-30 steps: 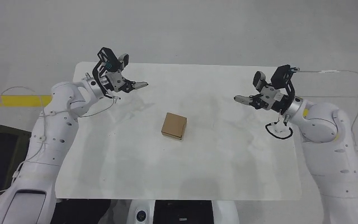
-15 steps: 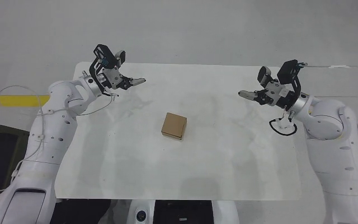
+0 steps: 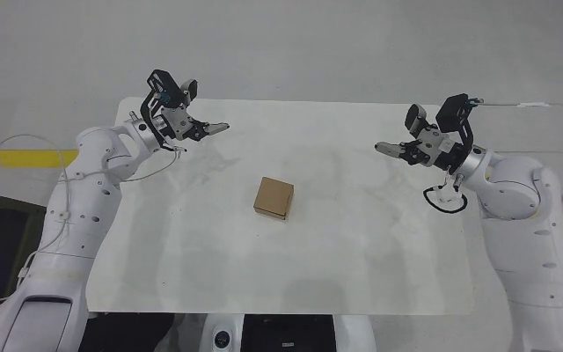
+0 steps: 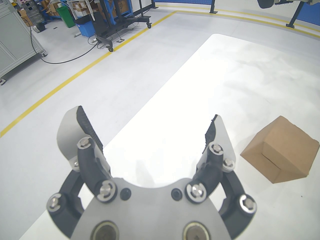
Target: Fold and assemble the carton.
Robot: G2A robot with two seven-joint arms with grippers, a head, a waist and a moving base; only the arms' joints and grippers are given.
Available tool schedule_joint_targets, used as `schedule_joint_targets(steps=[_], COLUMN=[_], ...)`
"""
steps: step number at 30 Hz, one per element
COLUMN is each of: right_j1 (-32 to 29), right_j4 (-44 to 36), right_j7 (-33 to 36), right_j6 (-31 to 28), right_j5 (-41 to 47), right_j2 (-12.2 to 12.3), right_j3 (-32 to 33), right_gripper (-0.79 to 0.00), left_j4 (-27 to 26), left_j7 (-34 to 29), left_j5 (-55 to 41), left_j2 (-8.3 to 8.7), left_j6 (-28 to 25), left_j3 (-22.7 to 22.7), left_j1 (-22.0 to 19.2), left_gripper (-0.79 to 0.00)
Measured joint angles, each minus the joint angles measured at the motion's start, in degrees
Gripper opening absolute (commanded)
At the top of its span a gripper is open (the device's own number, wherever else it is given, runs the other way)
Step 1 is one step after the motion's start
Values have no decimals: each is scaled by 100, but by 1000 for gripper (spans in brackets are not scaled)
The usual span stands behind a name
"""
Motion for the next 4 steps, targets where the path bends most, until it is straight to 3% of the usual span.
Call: schedule_joint_targets(steps=[4], right_j1=[0], right_j4=[0], right_j7=[0], right_j6=[0], right_j5=[0], right_j2=[0], right_j3=[0], right_gripper=[0], left_j4=[0], left_j7=[0], left_j5=[0], left_j2=[0], left_j6=[0], left_j3=[0], left_j1=[0], left_gripper=[0])
